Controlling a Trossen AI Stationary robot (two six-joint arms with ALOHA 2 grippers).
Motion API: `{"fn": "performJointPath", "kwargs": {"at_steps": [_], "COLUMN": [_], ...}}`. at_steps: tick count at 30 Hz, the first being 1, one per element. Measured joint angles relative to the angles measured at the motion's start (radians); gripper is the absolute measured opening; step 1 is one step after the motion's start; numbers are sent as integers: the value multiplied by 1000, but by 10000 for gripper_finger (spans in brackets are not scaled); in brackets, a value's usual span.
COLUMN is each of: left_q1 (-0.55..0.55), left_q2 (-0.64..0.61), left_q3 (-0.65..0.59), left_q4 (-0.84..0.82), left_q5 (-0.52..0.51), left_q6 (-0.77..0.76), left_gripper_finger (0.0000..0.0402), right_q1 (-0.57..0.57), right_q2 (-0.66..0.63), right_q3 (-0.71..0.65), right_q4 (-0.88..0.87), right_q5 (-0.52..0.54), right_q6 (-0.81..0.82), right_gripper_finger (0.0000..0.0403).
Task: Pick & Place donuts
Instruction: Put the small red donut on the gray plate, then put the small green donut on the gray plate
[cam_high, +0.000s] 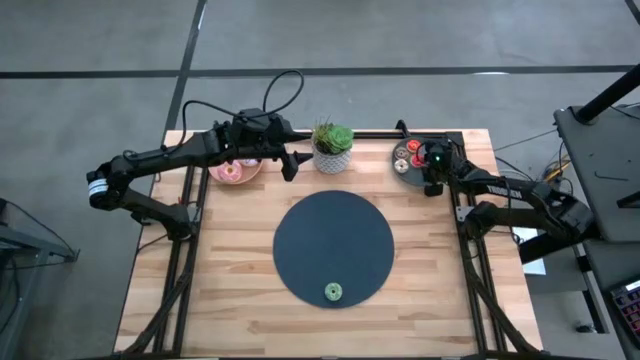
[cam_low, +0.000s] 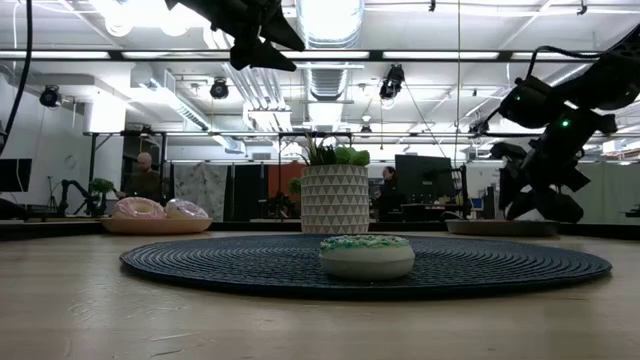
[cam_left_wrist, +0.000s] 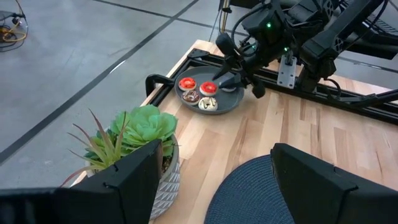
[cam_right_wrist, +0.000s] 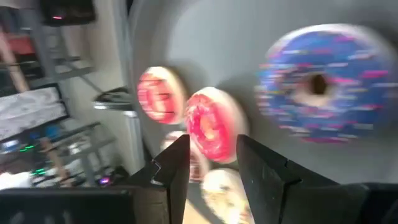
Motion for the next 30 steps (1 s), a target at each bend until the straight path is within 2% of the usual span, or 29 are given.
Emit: {"fn": "performJointPath", "kwargs": {"at_steps": [4, 12, 23, 30], "left_q1": [0, 0, 0, 0], "left_q2": [0, 0, 0, 0], "left_q3": [0, 0, 0, 0], "left_q4": [0, 0, 1, 0], "left_q5": [-1, -3, -3, 4], "left_q6": [0, 3, 3, 11], "left_gripper_finger": [271, 271, 271, 271], "right_q1": [0, 0, 78, 128], "right_q2": [-46, -169, -430, -550], "right_q3": [0, 0, 0, 0], "right_q4": [-79, -67, -41, -42], "right_q5": [-36, -56, -224, -387], "right_q6": [-9, -76, -455, -647], "right_gripper_finger": [124, 113, 118, 114]}}
